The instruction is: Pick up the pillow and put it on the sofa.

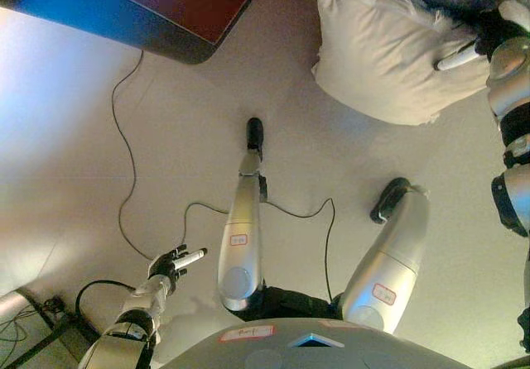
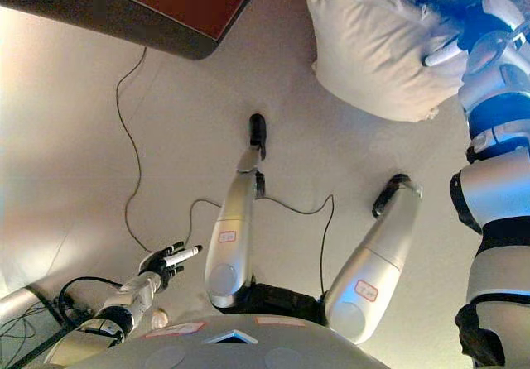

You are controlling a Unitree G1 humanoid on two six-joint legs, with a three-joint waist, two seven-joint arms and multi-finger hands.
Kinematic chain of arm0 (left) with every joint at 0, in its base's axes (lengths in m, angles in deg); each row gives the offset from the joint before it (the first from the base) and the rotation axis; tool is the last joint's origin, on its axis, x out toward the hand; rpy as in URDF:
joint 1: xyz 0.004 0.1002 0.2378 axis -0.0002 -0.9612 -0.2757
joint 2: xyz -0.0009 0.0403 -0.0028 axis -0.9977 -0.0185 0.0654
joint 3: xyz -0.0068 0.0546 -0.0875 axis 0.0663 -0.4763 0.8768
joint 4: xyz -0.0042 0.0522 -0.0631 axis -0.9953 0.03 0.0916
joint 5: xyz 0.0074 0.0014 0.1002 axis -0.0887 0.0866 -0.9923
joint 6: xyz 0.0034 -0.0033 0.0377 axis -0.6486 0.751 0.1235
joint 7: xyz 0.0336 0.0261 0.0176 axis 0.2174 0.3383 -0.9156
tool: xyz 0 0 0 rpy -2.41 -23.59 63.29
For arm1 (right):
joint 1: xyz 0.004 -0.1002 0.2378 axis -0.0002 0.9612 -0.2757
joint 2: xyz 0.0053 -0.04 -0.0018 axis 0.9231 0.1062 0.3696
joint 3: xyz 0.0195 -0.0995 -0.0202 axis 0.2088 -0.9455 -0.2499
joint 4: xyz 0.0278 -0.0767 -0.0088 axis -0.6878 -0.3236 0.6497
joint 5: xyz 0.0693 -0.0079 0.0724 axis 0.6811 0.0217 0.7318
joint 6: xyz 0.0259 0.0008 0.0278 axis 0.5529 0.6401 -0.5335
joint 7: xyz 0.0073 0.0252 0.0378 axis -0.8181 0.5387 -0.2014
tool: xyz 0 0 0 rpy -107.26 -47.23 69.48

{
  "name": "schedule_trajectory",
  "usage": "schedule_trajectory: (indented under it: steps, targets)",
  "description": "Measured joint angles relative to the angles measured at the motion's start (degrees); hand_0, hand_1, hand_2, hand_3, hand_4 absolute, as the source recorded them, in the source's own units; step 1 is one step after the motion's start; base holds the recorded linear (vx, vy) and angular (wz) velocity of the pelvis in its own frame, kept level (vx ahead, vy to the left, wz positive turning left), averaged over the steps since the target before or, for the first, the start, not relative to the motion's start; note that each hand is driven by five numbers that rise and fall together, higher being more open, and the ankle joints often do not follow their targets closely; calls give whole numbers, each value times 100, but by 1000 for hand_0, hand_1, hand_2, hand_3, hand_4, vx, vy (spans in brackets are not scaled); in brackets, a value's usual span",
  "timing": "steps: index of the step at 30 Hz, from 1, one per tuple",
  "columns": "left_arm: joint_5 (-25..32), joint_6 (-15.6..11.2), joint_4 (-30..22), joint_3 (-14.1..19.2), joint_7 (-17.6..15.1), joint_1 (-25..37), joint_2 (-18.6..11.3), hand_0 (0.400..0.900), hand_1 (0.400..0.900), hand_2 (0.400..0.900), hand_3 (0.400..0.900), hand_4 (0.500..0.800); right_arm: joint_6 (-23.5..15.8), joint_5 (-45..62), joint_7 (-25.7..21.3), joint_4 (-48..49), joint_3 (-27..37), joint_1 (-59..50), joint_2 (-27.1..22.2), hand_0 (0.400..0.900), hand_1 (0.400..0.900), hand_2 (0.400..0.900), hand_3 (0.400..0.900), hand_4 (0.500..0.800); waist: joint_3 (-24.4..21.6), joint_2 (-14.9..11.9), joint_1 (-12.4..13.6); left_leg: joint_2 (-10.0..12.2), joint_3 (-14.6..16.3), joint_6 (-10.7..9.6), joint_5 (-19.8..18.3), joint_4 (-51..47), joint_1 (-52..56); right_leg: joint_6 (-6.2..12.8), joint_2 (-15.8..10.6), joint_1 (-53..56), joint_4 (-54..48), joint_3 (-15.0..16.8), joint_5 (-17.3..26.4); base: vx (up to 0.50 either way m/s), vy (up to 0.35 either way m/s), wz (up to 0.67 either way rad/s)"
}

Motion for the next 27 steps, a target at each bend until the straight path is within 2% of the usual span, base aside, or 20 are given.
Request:
schedule_trajectory:
  steps: [2, 3, 4, 5, 8, 11, 18, 27]
  targets:
    - [1, -90, -7, 0, 59, -55, 5, 900, 900, 900, 900, 800, 0, -13, 149, -27, -107, -178, -40, 900, 900, 900, 900, 800, -7, 10, 62, -8, -47, -82, 18, 92, -117, -15, 3, -172, 45, 19, 0, -49, 31, 2]
    - [1, -122, -7, 13, 78, -73, -3, 900, 900, 900, 900, 800, 1, -13, 237, -28, -125, -249, -56, 863, 863, 863, 863, 778, -9, 13, 76, -8, -61, -112, 69, 123, -178, -15, -7, -253, 79, 34, -2, -47, 26, 3]
    - [1, -132, -7, 19, 103, -94, -4, 900, 900, 900, 900, 800, 0, -10, 313, -28, -179, -330, -54, 584, 584, 584, 584, 611, -9, 14, 79, -7, -79, -169, 110, 151, -229, -14, -10, -324, 105, 39, -1, -44, 32, 5]
    - [1, -176, -7, 19, 162, -109, -3, 900, 900, 900, 900, 800, 0, -7, 396, -28, -232, -418, -67, 400, 400, 400, 400, 500, -10, 15, 66, -6, -73, -184, 112, 185, -290, -7, -13, -389, 120, 49, 3, -49, 44, 5]
    - [1, -359, -11, 53, 288, -118, -4, 900, 900, 900, 900, 800, -36, 49, 593, -28, -281, -552, -135, 400, 400, 400, 400, 500, -11, 16, 68, -7, -60, -270, 106, 256, -395, -19, -22, -510, 164, 94, -3, -36, 58, 1]
    - [1, -479, -15, 168, 421, -147, -5, 900, 900, 900, 900, 800, -249, 69, 627, -27, -283, -605, -215, 400, 400, 400, 400, 500, -15, 22, 71, -6, -60, -294, 92, 315, -499, -39, -23, -652, 222, 126, 8, -28, 57, -2]
    - [1, -509, -97, 242, 564, -305, -7, 900, 900, 900, 900, 800, -504, 69, 700, -29, -283, -625, -249, 400, 400, 400, 400, 500, -26, 38, 88, 8, -67, -307, 83, 336, -690, -97, -117, -915, 318, 91, 44, -32, 33, -3]
    - [2, -609, -154, 437, 714, -451, -6, 900, 900, 900, 900, 800, -655, 72, 712, -38, -284, -402, -243, 400, 400, 400, 400, 500, -26, 37, 102, 10, -46, -377, 41, 495, -539, -32, -264, -551, 205, -84, 76, -36, 26, -11]
